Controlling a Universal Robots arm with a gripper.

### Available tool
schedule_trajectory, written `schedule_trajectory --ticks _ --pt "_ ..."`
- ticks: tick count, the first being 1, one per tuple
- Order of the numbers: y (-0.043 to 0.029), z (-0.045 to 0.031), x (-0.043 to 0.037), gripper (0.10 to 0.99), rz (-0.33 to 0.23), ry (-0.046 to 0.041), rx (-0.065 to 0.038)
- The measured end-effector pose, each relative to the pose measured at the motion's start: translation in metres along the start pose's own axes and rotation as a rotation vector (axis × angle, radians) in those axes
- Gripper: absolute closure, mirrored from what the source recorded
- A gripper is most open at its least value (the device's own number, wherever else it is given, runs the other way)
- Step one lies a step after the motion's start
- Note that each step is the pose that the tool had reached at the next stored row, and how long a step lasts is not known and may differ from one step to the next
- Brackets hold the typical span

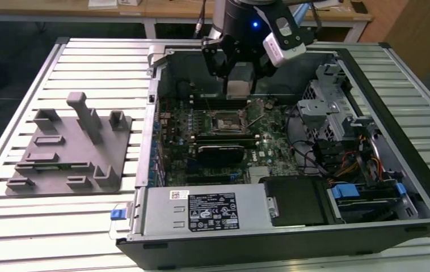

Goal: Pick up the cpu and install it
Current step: 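Pick up the cpu and move it towards the insertion slot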

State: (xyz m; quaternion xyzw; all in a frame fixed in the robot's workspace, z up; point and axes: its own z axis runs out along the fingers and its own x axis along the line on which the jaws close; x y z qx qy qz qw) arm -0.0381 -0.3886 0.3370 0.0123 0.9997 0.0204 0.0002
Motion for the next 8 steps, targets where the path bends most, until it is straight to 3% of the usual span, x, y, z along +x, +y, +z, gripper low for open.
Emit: schedule_trajectory --ticks 8 --pt "0.0081 0.0151 -0.0009 0.545 0.000 0.0006 0.000"
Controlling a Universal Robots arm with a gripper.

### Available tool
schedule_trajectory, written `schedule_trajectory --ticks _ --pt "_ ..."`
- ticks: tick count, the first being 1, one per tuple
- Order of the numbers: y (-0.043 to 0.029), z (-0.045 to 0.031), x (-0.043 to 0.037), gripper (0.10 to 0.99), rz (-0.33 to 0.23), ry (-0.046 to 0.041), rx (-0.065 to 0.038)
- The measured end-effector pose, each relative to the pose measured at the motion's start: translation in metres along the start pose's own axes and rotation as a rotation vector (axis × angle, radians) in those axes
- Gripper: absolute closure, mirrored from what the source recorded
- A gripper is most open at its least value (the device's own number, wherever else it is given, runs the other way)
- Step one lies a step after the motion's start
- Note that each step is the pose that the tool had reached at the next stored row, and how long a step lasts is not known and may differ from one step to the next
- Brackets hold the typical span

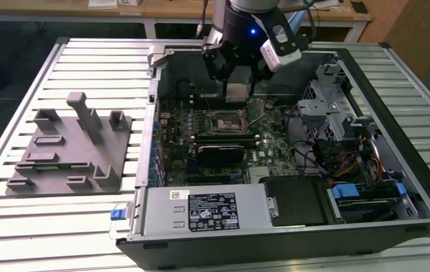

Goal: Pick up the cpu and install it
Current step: 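Pick up the cpu and move it towards the insertion slot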

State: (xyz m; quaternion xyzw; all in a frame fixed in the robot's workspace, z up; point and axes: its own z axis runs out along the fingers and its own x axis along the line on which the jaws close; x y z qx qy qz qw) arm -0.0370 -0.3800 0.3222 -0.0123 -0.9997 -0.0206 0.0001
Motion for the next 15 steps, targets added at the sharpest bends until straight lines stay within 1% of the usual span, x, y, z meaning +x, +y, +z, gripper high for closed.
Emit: schedule_trajectory --ticks 15 --pt "0.0073 0.0273 -0.0008 0.545 0.000 0.0025 0.000"
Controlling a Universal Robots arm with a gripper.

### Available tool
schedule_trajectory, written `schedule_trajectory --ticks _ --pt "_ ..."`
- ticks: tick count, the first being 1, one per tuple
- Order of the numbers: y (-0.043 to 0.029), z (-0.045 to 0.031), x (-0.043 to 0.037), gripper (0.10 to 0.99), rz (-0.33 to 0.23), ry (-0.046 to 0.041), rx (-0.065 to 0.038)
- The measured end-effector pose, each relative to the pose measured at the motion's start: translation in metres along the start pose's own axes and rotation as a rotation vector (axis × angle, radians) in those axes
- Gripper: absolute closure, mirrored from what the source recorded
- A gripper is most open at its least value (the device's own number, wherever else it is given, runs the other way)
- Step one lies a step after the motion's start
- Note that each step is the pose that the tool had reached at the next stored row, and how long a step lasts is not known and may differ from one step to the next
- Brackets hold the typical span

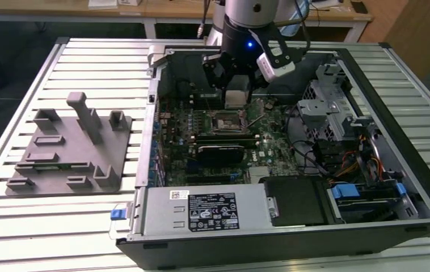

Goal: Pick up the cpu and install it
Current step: 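Pick up the cpu and move it towards the insertion slot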

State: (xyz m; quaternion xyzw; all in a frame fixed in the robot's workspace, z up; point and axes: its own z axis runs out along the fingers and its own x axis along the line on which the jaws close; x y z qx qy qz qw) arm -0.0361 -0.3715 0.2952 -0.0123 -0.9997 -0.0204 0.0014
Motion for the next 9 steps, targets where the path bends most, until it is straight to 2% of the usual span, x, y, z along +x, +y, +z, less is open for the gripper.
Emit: schedule_trajectory --ticks 9 --pt "0.0091 0.0169 0.0001 0.545 0.000 0.0024 0.000"
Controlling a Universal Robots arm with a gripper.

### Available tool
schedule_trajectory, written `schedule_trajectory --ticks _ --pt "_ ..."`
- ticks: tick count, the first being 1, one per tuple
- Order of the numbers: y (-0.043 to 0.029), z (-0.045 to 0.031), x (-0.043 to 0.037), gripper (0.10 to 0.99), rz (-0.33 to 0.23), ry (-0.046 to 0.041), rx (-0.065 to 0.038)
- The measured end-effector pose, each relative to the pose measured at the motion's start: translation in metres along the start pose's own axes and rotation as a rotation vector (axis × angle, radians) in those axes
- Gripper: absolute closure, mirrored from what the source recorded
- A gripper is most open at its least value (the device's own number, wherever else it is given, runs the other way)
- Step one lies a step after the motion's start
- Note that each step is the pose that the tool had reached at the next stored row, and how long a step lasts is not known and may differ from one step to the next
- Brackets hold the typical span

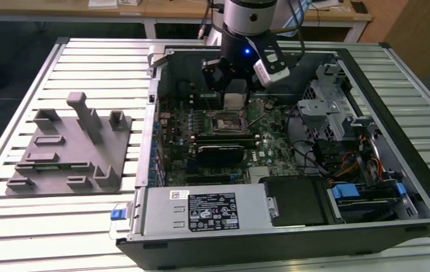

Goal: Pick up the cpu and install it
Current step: 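Pick up the cpu and move it towards the insertion slot, then place the cpu into insertion slot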

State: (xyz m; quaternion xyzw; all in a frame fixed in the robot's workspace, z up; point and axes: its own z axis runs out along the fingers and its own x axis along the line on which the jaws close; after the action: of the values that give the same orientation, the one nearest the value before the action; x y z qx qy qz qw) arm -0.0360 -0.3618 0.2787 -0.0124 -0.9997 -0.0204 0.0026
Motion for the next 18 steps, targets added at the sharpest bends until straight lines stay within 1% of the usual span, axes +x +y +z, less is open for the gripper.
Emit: schedule_trajectory --ticks 6,13,14,18 --pt "0.0029 0.0110 0.0000 0.545 0.000 0.0029 0.001" --pt "0.0045 0.0236 -0.0001 0.545 0.000 0.0058 0.002" --pt "0.0045 0.0248 -0.0001 0.545 0.000 0.0059 0.002" --pt "0.0045 0.0255 0.0000 0.545 0.000 0.0060 0.002"
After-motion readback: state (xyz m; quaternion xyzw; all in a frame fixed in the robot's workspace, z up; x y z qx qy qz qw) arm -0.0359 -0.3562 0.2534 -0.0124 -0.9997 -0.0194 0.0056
